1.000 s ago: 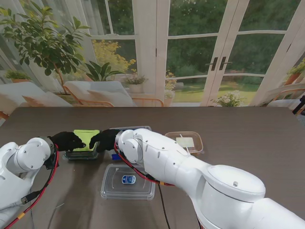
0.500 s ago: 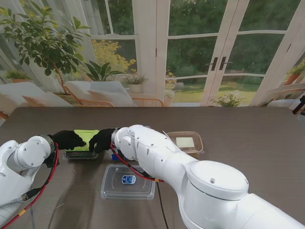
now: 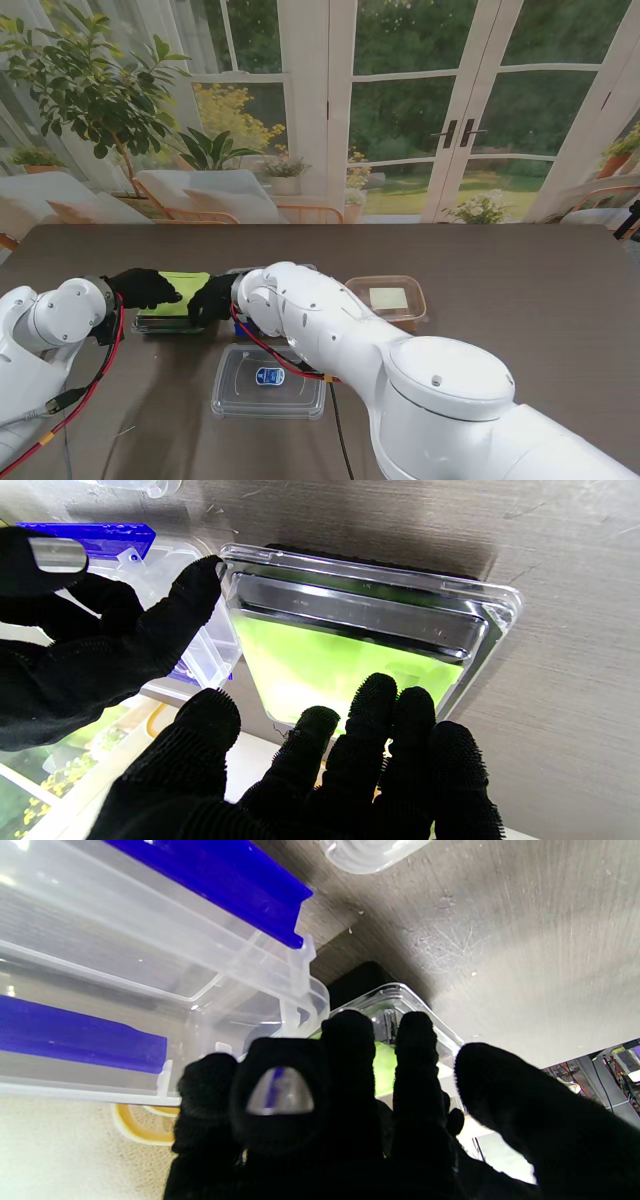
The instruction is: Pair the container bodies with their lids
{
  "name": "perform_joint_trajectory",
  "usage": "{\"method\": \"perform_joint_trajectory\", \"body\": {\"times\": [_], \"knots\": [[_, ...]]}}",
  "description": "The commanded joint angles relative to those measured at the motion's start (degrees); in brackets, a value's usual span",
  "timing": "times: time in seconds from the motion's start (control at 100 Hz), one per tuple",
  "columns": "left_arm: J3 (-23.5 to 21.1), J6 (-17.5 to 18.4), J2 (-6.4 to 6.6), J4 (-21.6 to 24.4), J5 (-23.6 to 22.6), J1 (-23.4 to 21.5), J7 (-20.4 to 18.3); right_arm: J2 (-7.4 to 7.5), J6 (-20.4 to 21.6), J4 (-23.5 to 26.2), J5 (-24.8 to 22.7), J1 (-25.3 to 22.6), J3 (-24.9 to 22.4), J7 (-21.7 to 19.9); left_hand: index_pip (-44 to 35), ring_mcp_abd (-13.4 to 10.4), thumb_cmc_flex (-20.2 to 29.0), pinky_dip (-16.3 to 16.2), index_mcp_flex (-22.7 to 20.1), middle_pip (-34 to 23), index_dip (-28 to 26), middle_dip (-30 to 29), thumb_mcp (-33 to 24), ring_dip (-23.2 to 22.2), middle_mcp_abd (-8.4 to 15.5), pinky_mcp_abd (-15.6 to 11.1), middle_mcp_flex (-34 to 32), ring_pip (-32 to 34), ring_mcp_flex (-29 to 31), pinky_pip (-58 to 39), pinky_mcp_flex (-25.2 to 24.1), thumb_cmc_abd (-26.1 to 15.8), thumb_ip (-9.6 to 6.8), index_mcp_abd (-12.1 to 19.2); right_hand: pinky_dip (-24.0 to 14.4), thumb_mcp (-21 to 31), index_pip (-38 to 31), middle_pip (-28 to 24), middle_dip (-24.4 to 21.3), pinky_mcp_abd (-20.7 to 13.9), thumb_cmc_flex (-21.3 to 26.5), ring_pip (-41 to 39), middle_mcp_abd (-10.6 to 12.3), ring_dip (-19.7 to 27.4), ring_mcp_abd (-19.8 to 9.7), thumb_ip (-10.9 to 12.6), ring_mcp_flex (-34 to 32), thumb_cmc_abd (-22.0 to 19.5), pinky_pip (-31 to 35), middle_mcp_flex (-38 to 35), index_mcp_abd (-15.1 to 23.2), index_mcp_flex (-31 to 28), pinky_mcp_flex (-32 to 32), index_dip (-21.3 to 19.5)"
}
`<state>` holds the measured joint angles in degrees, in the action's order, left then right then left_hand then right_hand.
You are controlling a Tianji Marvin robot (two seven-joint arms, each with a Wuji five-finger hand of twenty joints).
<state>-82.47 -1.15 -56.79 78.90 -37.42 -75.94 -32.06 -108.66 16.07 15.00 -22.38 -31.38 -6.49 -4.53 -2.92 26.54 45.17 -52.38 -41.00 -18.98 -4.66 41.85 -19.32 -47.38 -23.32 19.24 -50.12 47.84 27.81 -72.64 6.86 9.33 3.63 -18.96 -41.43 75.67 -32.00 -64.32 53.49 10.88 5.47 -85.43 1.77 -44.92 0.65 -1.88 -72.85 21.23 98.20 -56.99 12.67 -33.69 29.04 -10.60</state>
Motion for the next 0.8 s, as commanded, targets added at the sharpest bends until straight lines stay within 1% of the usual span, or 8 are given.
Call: {"method": "perform_joint_trajectory", "body": {"times": [0.0, 0.18, 0.47, 0.59, 0.64, 0.71, 0.79], "knots": [[-0.10, 0.00, 0.08, 0.25, 0.02, -0.05, -1.51, -0.08, 0.28, -0.01, -0.43, 0.09, 0.26, -1.04, -0.09, 2.43, 0.28, 0.39, 0.37, -0.19, -0.02, -0.08, 0.27, 0.09, -0.75, -2.02, 0.11, -0.31, 1.28, -0.69, -0.45, -2.09, -0.05, 0.40, -1.44, 0.42, -0.07, -0.20, 0.61, -0.83, -1.88, -0.47, 1.32, 0.46, -1.43, 1.73, -2.62, -1.69, 0.83, 0.83, 1.30, -1.01, 16.39, -0.67], [-0.10, -0.34, 0.09, 0.28, -0.14, -0.51, -1.62, -0.01, 0.40, -0.01, -0.40, 0.22, 0.36, -1.57, -0.07, 2.50, 0.36, 0.42, 0.40, -0.18, -0.02, -0.09, 0.44, 0.11, -0.80, -2.07, 0.14, -0.36, 1.19, -0.65, -0.55, -2.12, -0.05, 0.30, -1.49, 0.31, -0.04, -0.17, 0.66, -0.81, -1.89, -0.56, 1.24, 0.50, -1.36, 1.77, -2.61, -1.76, 0.83, 0.79, 1.13, -0.18, 16.41, -0.77], [0.00, 0.13, 0.08, -0.19, 0.00, -0.56, -1.40, -0.38, -0.04, 0.04, 0.15, 0.74, -0.31, -1.55, -0.01, 2.35, 0.51, 0.43, 0.59, -0.20, 0.01, -0.08, 0.58, 0.10, -0.78, -2.07, 0.13, -0.34, 1.19, -0.66, -0.55, -2.15, -0.07, 0.25, -1.55, 0.22, 1.47, -0.04, 0.69, -1.06, -1.82, -0.62, 1.61, 0.56, -1.67, 1.76, -2.62, -1.69, 0.90, 1.18, -0.03, 5.28, 16.63, -0.37], [-0.04, 0.16, 0.12, -0.15, -0.07, -0.59, -1.57, 0.70, -2.50, 2.97, 1.47, 1.27, -1.69, -1.55, -0.02, 2.45, 0.49, 0.42, 0.56, -0.17, 0.00, -0.11, 0.65, 0.12, -0.82, -2.02, 0.11, -0.37, 1.21, -0.67, -0.56, -2.19, -0.08, 0.28, -1.68, 0.34, 1.08, -0.06, 0.65, -0.78, -1.63, -0.92, 1.29, 0.47, -1.38, 1.76, -2.61, -1.28, 1.20, 1.11, -0.74, 6.28, 16.81, -0.53], [0.01, 0.11, 0.12, -0.19, -0.02, -0.58, -1.59, 0.88, -3.33, 3.62, 1.85, 1.52, -2.09, -1.40, -0.03, 2.45, 0.52, 0.42, 0.54, -0.18, 0.00, -0.10, 0.67, 0.13, -0.80, -2.05, 0.09, -0.40, 1.17, -0.66, -0.57, -2.16, -0.09, 0.27, -1.70, 0.36, 0.88, -0.05, 0.62, -0.65, -1.58, -1.03, 1.28, 0.43, -1.29, 1.73, -2.60, -1.21, 1.25, 0.97, -0.67, 6.28, 16.88, -0.60], [0.10, 0.05, 0.12, -0.23, 0.13, -0.54, -1.64, 0.59, -4.01, 3.47, 2.29, 1.78, -2.50, -1.29, -0.03, 2.46, 0.52, 0.43, 0.53, -0.14, 0.00, -0.12, 0.68, 0.13, -0.87, -2.06, 0.14, -0.43, 1.14, -0.63, -0.63, -2.21, -0.09, 0.27, -1.73, 0.29, 0.87, 0.00, 0.58, -0.44, -1.52, -1.13, 1.07, 0.39, -1.10, 1.70, -2.58, -1.21, 1.31, 0.99, -0.94, 6.64, 16.87, -0.58], [0.20, 0.15, 0.14, -0.29, 0.15, -0.44, -1.75, -0.24, -3.98, 2.21, 2.11, 2.05, -2.36, -1.29, -0.04, 2.39, 0.53, 0.43, 0.51, -0.11, 0.00, -0.12, 0.74, 0.12, -0.83, -2.04, 0.17, -0.41, 1.15, -0.65, -0.60, -2.22, -0.09, 0.39, -1.75, 0.01, 1.31, 0.13, 0.52, -0.39, -1.67, -1.10, 1.13, 0.41, -1.23, 1.63, -2.58, -1.36, 1.34, 1.23, -0.67, 7.80, 16.86, -0.39]]}}
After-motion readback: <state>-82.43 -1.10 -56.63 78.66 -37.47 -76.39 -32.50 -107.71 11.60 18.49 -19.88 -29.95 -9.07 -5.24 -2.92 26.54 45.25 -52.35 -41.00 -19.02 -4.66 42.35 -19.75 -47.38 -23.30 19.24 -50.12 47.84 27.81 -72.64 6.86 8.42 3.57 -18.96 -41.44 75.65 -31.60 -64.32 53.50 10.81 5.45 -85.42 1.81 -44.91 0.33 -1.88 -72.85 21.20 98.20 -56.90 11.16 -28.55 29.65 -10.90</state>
